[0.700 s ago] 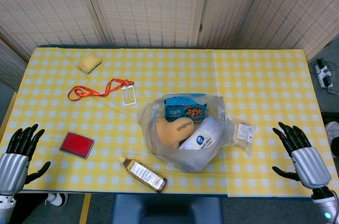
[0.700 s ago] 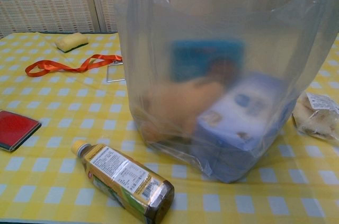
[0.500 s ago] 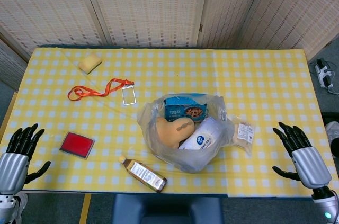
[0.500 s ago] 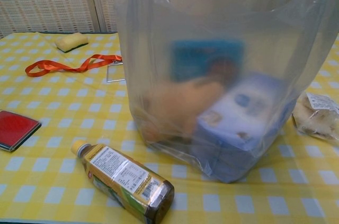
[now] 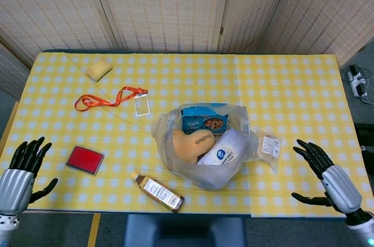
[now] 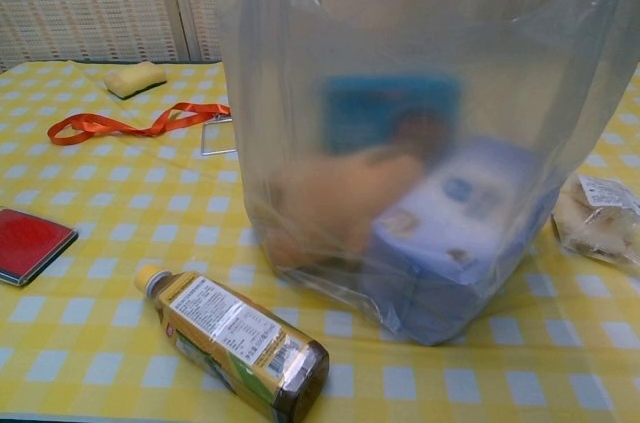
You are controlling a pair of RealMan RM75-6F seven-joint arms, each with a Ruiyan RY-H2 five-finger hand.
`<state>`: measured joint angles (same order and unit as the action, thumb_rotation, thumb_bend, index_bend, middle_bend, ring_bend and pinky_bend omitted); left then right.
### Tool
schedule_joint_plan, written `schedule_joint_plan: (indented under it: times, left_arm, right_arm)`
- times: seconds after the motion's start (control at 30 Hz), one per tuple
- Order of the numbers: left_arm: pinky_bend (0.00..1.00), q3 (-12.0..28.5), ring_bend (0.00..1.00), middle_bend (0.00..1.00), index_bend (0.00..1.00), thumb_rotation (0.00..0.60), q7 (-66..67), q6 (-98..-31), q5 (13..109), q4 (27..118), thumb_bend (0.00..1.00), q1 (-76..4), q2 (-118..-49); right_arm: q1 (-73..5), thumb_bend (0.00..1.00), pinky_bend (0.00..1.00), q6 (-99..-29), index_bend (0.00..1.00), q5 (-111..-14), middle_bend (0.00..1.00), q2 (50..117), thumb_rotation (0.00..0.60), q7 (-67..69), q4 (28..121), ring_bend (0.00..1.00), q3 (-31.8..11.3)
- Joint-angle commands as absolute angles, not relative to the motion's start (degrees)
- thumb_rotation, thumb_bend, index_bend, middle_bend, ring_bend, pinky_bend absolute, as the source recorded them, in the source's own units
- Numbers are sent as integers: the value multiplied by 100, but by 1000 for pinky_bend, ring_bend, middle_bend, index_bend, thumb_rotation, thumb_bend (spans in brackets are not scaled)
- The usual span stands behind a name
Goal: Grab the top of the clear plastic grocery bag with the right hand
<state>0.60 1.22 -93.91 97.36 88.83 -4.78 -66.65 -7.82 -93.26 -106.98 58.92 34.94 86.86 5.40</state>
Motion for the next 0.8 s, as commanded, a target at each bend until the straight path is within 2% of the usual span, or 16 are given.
schedule_joint_plan:
  times: [0.03, 0.37, 0.8]
  left_arm:
    - [0, 66, 0, 0, 0, 600, 118, -9377, 9695, 8884, 273, -469, -6657]
    - [0, 90, 0, 0, 0, 600, 34, -9440, 9664, 8867, 273, -441, -6619]
    - [0, 81, 0, 0, 0, 600, -46, -9503, 9692, 8865, 273, -409, -6584]
  right_arm:
    - [-965, 0, 0, -9597, 0, -10960, 0, 5911, 600, 4237, 8408, 0, 605]
    - [-1606, 0, 0, -9707, 0, -11266, 0, 5868, 600, 6049, 8217, 0, 610]
    - [-2185, 0, 0, -9605, 0, -11402, 0, 5813, 600, 7555, 8302, 0, 814]
